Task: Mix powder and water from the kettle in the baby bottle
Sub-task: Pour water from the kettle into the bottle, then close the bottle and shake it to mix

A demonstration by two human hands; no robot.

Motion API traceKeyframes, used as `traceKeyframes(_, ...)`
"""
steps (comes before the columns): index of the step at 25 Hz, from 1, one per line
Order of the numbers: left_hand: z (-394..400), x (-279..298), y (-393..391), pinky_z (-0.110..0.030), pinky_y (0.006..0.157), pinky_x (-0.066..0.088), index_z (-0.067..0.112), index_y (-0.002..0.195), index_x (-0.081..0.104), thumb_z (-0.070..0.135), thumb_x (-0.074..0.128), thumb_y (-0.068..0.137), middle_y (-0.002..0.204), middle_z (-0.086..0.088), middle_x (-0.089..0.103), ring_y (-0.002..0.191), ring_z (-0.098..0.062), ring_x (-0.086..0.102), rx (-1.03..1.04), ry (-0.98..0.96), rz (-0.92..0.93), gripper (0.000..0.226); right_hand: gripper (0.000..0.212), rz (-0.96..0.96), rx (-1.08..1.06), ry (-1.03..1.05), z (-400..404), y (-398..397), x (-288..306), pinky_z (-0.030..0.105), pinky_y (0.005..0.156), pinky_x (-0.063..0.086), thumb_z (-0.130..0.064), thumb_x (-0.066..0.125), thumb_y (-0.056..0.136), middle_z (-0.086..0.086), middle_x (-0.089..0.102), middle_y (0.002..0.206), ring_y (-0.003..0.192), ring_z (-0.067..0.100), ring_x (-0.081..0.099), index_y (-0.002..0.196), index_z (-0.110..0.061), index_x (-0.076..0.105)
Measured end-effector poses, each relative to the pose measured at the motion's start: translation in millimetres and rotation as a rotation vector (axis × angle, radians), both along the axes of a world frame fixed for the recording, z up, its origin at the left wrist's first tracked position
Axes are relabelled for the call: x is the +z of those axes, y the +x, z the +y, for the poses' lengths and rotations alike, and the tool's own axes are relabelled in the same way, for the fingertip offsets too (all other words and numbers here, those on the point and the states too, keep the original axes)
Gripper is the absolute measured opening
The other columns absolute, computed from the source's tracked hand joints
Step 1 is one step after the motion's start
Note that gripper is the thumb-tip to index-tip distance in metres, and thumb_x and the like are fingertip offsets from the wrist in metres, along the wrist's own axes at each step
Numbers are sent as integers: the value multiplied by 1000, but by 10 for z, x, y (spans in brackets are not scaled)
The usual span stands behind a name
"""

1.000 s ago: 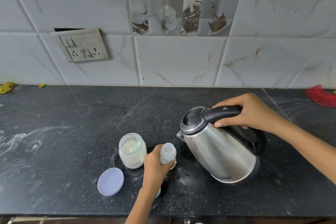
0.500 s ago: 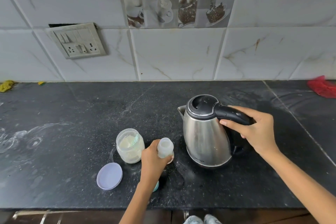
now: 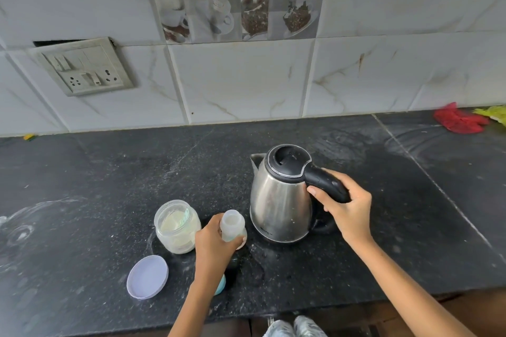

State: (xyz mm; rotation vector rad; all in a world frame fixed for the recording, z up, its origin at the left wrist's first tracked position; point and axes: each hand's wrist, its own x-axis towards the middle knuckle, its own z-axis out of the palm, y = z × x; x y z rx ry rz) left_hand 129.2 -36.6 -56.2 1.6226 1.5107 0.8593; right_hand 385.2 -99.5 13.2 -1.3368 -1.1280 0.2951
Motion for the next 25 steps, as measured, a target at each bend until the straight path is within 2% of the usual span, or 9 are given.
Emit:
traceKeyframes(3, -6, -23, 1, -30, 81, 53, 19, 112, 61, 12, 87, 61, 99, 6, 69, 96, -17, 66, -3, 6, -10, 58, 45, -237, -91, 17, -16, -10, 33, 33, 87, 55, -34, 84, 75, 1, 68, 110, 101, 12, 66, 112, -12, 71)
traceKeyframes(5, -1, -13, -17, -29, 86, 50, 17, 121, 56, 11, 89, 59, 108, 4, 66, 104, -20, 64, -20, -7, -34, 70, 47, -407, -221, 62, -43, -36, 79, 30, 92, 51, -32, 83, 76, 9, 60, 116, 107, 18, 60, 112, -6, 71)
traceKeyframes(8, 2, 64, -106, -29, 98, 44, 13, 137, 44, 13, 89, 61, 132, -6, 57, 122, -22, 54, -84, -42, -48, 89, 23, -541, -291, 241, -68, -193, 206, 33, 86, 50, -17, 76, 83, 13, 60, 114, 104, 23, 58, 101, -3, 74)
traceKeyframes(11, -101, 152, -298, -26, 96, 41, 13, 135, 47, 16, 83, 71, 135, -6, 55, 124, -21, 52, -78, -16, -55, 74, 6, -550, -123, 329, -81, -615, 182, 26, 80, 50, -7, 71, 87, 6, 62, 106, 96, 17, 61, 92, -5, 74)
traceKeyframes(14, -277, 183, -563, -22, 88, 47, 17, 121, 58, 19, 74, 81, 122, -2, 65, 113, -17, 61, -21, 31, -74, 43, 4, -600, 105, 152, -145, -1129, -97, 27, 72, 54, -11, 70, 88, 3, 63, 101, 88, 13, 63, 91, -9, 73)
traceKeyframes(16, -393, 142, -765, -25, 86, 51, 23, 112, 61, 16, 69, 85, 110, -1, 70, 104, -14, 65, -15, 35, -108, 29, 11, -644, 249, -17, -190, -1422, -395, 29, 69, 55, -19, 70, 89, 1, 64, 104, 91, 12, 63, 98, -13, 73)
traceKeyframes(18, -476, 91, -890, -26, 87, 52, 25, 109, 61, 13, 65, 89, 102, 3, 71, 100, -9, 66, -31, 36, -118, 24, 29, -653, 355, -187, -233, -1609, -658, 31, 73, 58, -33, 70, 89, 0, 61, 116, 103, 13, 62, 112, -16, 70)
traceKeyframes(21, -605, 62, -1021, -21, 86, 51, 21, 112, 63, 12, 61, 91, 100, 6, 70, 98, -2, 65, -37, 37, -106, 23, 58, -662, 453, -415, -285, -1823, -926, 34, 87, 56, -45, 69, 85, 1, 48, 141, 128, 16, 49, 136, -22, 53)
traceKeyframes(25, -652, 38, -1070, -15, 84, 52, 33, 106, 60, 15, 61, 91, 100, 16, 69, 95, 7, 64, -58, 59, -129, 23, 60, -570, 471, -480, -285, -1951, -1069, 31, 90, 50, -23, 73, 85, 0, 49, 141, 122, 20, 55, 139, -20, 46)
